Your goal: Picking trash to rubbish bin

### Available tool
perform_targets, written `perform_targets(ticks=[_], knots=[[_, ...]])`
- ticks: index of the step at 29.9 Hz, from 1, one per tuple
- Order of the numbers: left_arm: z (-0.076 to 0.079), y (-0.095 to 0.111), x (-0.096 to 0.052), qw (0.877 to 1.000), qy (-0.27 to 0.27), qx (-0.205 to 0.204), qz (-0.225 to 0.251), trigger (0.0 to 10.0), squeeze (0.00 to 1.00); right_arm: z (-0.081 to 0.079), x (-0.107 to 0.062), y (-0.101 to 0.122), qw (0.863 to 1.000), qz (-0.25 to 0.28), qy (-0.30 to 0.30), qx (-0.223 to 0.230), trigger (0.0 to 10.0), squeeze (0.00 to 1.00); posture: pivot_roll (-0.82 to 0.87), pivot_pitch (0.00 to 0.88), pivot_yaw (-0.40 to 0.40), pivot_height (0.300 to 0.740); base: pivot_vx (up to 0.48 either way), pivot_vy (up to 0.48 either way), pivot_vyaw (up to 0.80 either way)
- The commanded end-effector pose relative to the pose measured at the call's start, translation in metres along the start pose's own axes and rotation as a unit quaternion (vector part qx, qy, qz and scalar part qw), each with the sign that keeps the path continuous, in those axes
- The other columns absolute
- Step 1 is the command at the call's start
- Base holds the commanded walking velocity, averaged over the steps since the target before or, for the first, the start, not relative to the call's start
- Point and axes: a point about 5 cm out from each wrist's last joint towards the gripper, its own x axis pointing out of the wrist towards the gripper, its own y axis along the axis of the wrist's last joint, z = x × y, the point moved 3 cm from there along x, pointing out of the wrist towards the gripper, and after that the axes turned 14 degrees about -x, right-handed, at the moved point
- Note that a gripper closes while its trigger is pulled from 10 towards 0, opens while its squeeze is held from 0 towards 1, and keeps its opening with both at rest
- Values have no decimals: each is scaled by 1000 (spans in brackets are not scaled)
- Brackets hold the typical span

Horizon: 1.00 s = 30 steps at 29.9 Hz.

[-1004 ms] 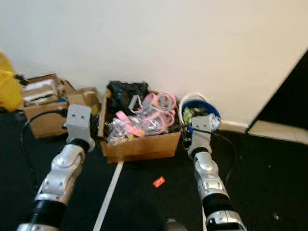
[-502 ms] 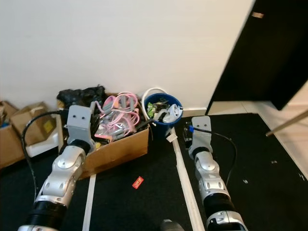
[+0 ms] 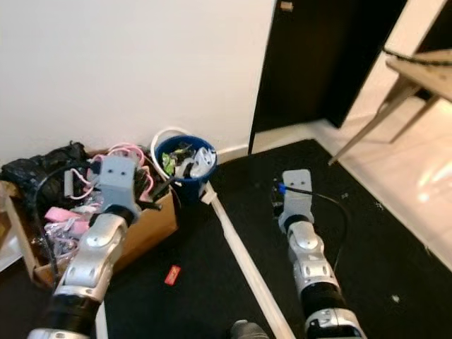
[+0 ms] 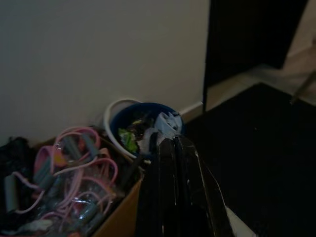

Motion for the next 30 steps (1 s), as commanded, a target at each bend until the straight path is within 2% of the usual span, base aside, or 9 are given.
perform_targets(ticks=[1, 30], knots=[[2, -1, 0, 1000, -4, 3, 0, 10000, 0, 4, 0, -4, 1000, -9, -3, -4, 10000, 0, 50, 0, -26, 740, 0, 0, -800], [3, -2, 0, 1000, -7, 4, -3, 10000, 0, 6, -1, -5, 1000, -13, -11, -3, 10000, 0, 50, 3, -25, 740, 0, 0, -800]])
